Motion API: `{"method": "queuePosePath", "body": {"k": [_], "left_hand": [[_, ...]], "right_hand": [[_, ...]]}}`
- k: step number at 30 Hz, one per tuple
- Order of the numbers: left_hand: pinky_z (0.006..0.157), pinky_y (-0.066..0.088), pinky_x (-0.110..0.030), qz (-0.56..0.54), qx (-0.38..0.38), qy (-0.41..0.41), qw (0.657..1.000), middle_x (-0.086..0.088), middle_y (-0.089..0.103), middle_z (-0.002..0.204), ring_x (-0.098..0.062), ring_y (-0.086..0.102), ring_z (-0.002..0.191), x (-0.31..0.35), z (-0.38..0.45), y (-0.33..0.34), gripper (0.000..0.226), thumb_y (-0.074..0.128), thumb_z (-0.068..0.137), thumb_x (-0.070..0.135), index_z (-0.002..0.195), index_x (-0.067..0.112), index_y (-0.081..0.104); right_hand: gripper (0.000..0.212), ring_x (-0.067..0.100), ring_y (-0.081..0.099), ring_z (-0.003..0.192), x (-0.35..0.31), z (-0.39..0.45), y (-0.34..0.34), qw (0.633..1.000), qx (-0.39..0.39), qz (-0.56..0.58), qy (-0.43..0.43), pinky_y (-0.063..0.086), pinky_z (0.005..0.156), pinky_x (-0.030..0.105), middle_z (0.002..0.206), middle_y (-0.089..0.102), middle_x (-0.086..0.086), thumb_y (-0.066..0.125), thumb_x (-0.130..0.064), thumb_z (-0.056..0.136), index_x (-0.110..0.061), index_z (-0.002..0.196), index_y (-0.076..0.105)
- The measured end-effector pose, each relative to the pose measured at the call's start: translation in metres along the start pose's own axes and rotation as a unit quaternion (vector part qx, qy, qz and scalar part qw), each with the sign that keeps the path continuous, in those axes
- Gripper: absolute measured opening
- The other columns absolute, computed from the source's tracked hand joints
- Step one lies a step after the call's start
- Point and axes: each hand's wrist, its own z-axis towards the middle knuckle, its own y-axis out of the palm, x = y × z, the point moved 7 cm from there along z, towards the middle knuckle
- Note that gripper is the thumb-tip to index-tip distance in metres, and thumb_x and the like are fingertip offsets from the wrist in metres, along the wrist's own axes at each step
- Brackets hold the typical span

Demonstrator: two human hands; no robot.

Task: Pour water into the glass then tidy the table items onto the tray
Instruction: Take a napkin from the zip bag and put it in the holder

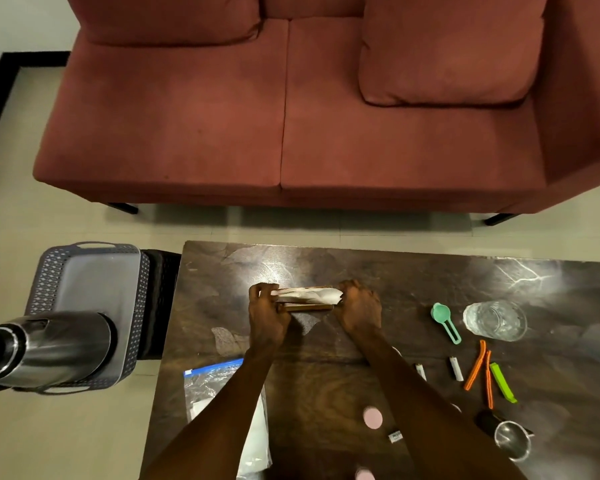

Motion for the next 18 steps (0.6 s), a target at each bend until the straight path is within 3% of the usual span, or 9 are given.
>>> {"method": "queuePosePath", "body": {"k": [5,10,18], "left_hand": [[0.09,0.052,-0.033,-0.061,0.012,-0.026,0.998,-0.013,0.045,0.127,-0.024,0.058,0.105,0.003,-0.019,-0.006,0.055,0.066,0.072,-0.012,0.124,0.004,0.053],[0.095,0.05,-0.034,-0.064,0.015,-0.018,0.998,-0.014,0.049,0.127,-0.028,0.057,0.113,0.009,-0.05,-0.012,0.048,0.067,0.078,-0.007,0.123,0.004,0.054],[0.105,0.042,-0.04,-0.06,-0.041,0.035,0.997,-0.014,0.056,0.133,-0.03,0.052,0.124,0.021,-0.098,-0.022,0.055,0.072,0.08,0.004,0.131,0.004,0.052]], "right_hand": [[0.036,0.026,0.059,0.111,0.001,-0.015,-0.015,0.999,0.026,0.025,0.013,0.042,0.098,0.037,0.122,0.062,0.002,0.061,-0.02,0.083,-0.02,0.119,0.062],[0.036,0.03,0.058,0.112,-0.003,-0.046,-0.026,0.997,0.049,0.056,0.022,0.041,0.098,0.037,0.121,0.063,0.005,0.059,-0.019,0.082,-0.02,0.119,0.061],[0.068,0.029,0.049,0.13,-0.026,-0.103,-0.04,0.988,0.071,0.134,0.002,0.037,0.109,0.038,0.139,0.055,0.009,0.061,-0.01,0.081,-0.017,0.146,0.042]]}}
